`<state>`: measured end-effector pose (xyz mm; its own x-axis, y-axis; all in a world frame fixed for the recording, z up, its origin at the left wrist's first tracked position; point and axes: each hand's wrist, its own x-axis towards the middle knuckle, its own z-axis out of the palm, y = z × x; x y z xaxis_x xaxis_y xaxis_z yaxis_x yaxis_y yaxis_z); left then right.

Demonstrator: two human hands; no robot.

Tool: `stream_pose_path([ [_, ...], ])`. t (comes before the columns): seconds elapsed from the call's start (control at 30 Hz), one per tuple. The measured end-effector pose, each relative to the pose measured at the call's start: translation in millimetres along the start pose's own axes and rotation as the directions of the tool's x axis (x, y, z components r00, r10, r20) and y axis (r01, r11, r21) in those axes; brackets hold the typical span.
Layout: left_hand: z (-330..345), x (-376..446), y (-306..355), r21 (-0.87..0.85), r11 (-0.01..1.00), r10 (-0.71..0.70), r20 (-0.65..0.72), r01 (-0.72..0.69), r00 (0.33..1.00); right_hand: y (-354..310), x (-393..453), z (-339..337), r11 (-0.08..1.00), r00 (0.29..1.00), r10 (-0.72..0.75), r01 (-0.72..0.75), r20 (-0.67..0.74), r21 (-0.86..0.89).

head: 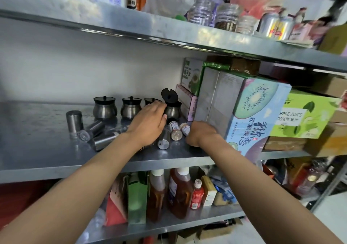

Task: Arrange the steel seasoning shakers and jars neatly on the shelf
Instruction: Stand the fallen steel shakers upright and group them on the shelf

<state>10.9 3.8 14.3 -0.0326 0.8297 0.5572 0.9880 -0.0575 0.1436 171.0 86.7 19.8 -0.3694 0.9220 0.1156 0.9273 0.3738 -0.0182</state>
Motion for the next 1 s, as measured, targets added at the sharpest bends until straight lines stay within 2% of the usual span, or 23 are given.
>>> stream_pose_path([
  [0.17, 2.3, 6.6, -3.3, 0.007, 1.000, 0.011, -0.004, -0.011, 1.000, 1.0, 3.3, 5.1, 0.997, 0.999, -0.003, 0.000, -0.042, -0.075],
  [0.47, 8.8, 3.7, -1.1, 0.063, 0.996, 0.065, 0.011, -0.066, 0.998, 7.4, 7.6, 13.1, 0.999, 0.997, -0.016, 0.018, -0.070, 0.033],
  [0.67, 8.7, 0.9, -0.4, 0.050, 0.994, 0.094, 0.019, -0.095, 0.995, 9.1, 5.0, 13.9, 0.999, 0.984, -0.024, 0.032, -0.178, 0.042],
  [1.0, 11.9, 4.1, 0.3, 0.042, 0.993, 0.107, 0.065, -0.110, 0.992, 8.7, 15.1, -14.0, 0.966, 0.955, -0.002, 0.078, -0.296, 0.245],
])
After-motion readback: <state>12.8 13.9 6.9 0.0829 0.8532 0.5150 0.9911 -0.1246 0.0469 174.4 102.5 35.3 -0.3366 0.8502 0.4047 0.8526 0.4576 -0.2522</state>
